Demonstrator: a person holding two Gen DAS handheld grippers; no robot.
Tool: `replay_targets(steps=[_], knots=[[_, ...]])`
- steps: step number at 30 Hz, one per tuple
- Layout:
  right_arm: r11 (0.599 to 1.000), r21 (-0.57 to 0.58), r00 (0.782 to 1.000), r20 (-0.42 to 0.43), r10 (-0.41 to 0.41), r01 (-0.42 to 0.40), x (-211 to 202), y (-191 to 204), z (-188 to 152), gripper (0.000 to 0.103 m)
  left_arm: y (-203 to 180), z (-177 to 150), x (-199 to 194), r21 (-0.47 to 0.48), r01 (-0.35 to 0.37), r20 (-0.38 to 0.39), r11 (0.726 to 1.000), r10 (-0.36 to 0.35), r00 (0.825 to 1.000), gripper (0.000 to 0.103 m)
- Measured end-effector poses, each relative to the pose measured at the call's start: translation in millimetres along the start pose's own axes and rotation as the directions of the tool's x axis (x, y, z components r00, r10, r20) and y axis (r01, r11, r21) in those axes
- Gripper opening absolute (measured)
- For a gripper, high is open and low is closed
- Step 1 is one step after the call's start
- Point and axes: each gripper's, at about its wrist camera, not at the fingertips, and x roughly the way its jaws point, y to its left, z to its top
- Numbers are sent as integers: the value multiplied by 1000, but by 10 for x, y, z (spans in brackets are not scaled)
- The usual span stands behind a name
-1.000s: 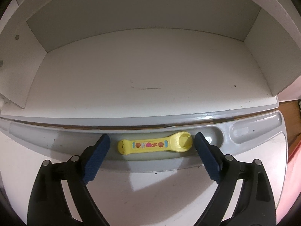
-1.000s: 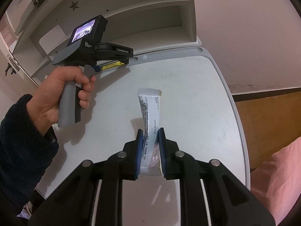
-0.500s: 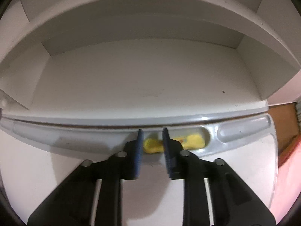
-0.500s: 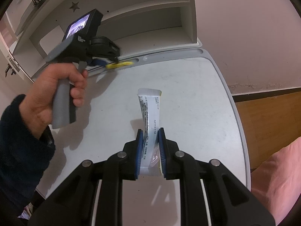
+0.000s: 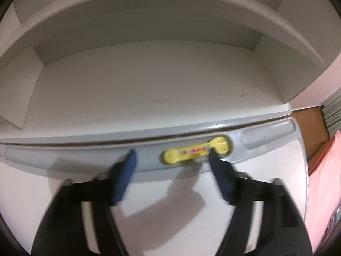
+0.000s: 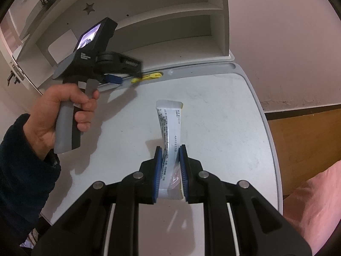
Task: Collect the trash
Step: 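Grasp the yellow spoon toy with the left tool while the right holds the tube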
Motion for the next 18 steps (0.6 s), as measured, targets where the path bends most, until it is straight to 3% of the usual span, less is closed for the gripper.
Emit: replay_targets(steps=[4, 9, 16, 18], knots=[[1000, -4, 1000, -3, -9, 9, 8, 35, 7, 17, -238, 72, -82, 9, -6, -6, 1000, 6, 1000, 76], [1000, -8, 1000, 1, -17, 17, -21, 24, 3, 17, -422, 98, 94, 44, -44, -46, 998, 46, 998, 76], [1000, -2, 1000, -2, -22, 22, -12, 19, -5, 17, -286, 47, 287, 12, -46, -44, 999, 46, 998, 77], [1000, -5, 1000, 0, -20, 20, -15, 26, -7, 17, -215, 50, 283, 3, -67, -48, 998, 67, 997, 84]])
